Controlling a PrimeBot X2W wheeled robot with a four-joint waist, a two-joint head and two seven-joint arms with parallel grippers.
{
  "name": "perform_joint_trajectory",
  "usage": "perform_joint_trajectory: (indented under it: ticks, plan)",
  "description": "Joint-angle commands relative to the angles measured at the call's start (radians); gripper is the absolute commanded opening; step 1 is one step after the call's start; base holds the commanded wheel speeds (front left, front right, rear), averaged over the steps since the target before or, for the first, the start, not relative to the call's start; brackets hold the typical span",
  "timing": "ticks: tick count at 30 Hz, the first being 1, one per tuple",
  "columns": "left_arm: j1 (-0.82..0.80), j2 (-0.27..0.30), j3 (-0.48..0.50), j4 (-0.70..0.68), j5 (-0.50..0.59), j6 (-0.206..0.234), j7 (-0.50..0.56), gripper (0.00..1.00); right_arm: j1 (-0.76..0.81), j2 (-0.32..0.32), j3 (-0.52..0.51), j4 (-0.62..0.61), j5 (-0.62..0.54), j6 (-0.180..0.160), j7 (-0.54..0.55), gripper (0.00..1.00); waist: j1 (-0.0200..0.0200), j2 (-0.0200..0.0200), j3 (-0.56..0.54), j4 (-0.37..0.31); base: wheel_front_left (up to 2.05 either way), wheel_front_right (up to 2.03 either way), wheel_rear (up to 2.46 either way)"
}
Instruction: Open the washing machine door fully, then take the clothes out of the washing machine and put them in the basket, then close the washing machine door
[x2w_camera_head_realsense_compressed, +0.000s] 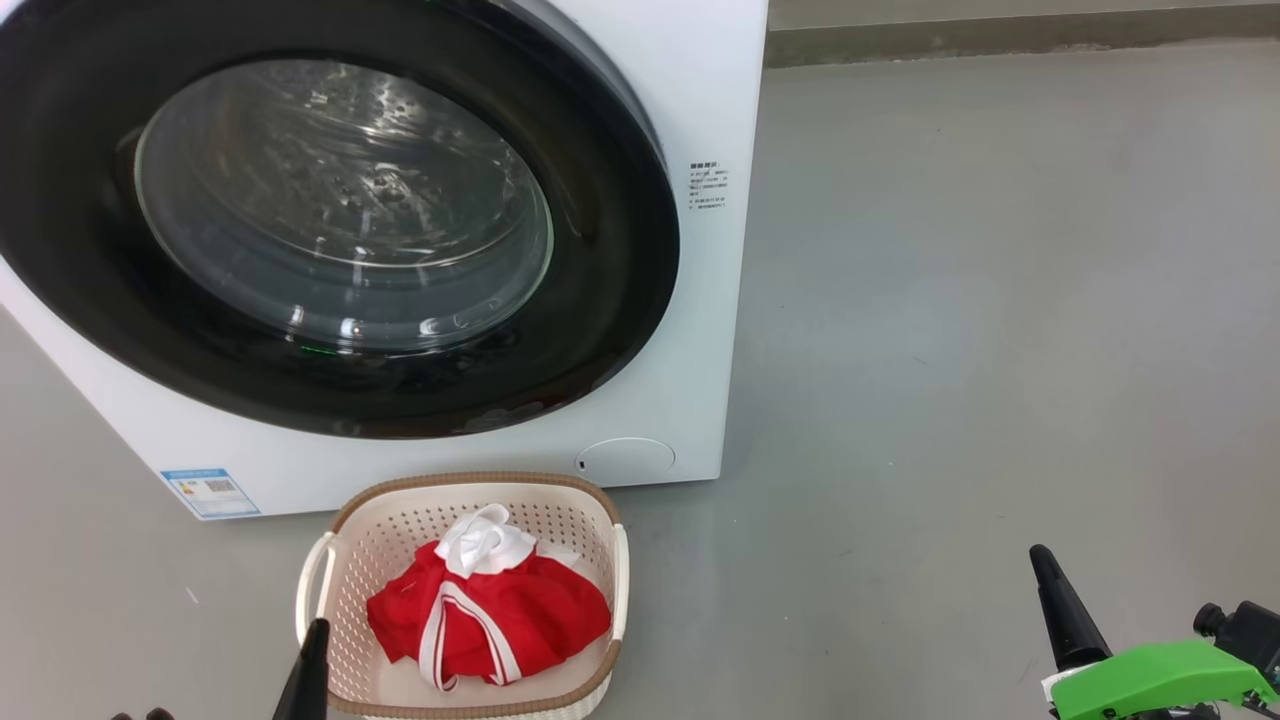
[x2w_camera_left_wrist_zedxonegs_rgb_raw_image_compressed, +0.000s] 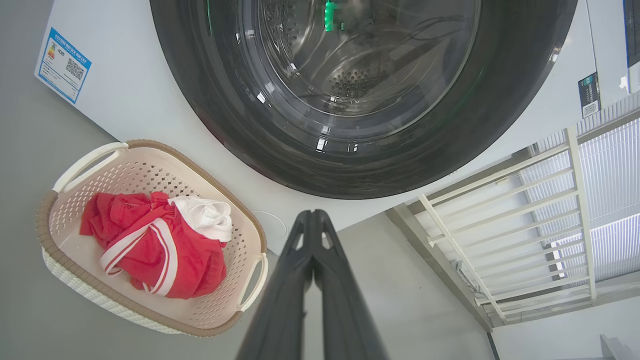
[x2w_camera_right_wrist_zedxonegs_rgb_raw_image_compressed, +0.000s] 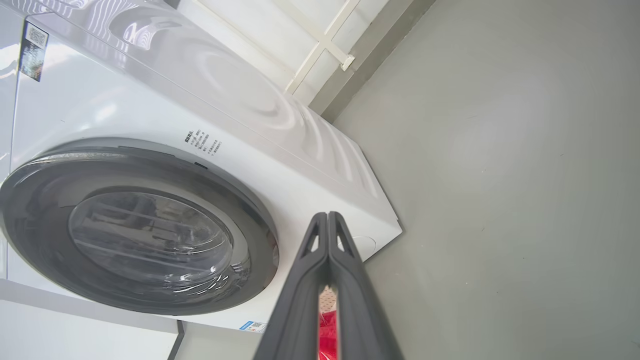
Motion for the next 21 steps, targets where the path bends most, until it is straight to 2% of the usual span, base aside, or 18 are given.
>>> perform_joint_trajectory:
  ticks: [1, 21]
  plan:
    - [-0.043, 0.008, 0.025, -0.029, -0.034, -0.004, 0.010, 0.00, -0.056, -0.006, 0.000, -0.032, 0.033, 0.000, 0.010, 0.00, -0.0001, 0.0000, 0.000, 0.001, 0.00, 0.00, 0.00]
    - [-0.074, 0.009, 0.036, -0.036, -0.257, -0.005, 0.068, 0.00, -0.080, -0.005, -0.021, -0.058, 0.230, -0.001, 0.069, 0.00, -0.0001, 0.0000, -0.005, 0.008, 0.00, 0.00, 0.00]
